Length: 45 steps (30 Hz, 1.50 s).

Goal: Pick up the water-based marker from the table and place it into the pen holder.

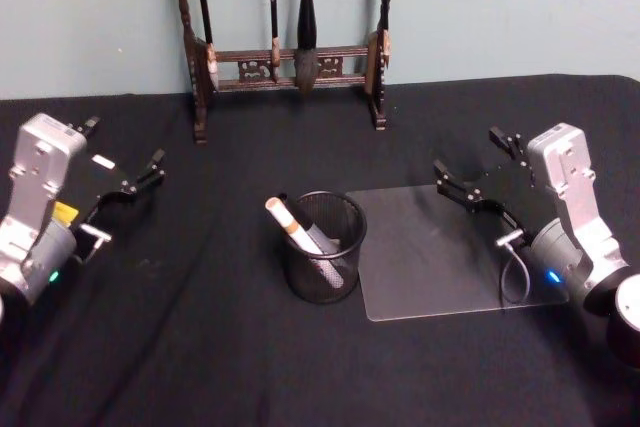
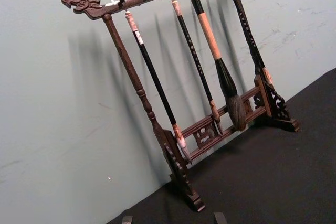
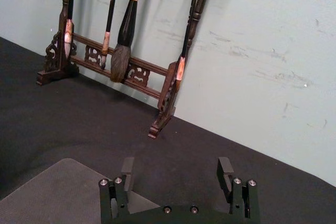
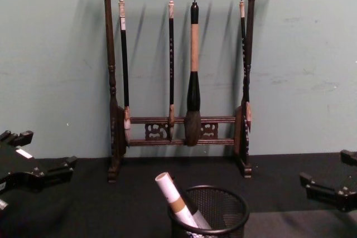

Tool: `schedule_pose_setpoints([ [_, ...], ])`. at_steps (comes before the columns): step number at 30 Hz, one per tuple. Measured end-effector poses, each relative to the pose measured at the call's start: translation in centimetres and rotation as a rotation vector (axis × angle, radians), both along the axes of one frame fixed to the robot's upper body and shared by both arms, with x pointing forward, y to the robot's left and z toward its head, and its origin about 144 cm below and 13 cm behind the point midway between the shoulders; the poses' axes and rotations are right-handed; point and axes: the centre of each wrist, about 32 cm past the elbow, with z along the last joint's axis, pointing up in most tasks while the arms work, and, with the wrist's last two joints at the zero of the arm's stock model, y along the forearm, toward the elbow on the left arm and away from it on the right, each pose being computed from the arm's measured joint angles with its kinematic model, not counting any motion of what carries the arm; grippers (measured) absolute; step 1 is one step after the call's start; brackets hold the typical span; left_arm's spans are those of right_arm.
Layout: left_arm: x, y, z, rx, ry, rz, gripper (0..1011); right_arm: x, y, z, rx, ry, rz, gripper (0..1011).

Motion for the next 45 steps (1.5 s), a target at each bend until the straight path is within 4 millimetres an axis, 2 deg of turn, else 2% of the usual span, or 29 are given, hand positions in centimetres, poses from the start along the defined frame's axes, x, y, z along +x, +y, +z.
schedule_pose_setpoints([
  [45,0.0,0.0,0.0,0.0,0.0,0.0,1001,0.0,-0.01,0.02,0.001,0.0,0.0,1000],
])
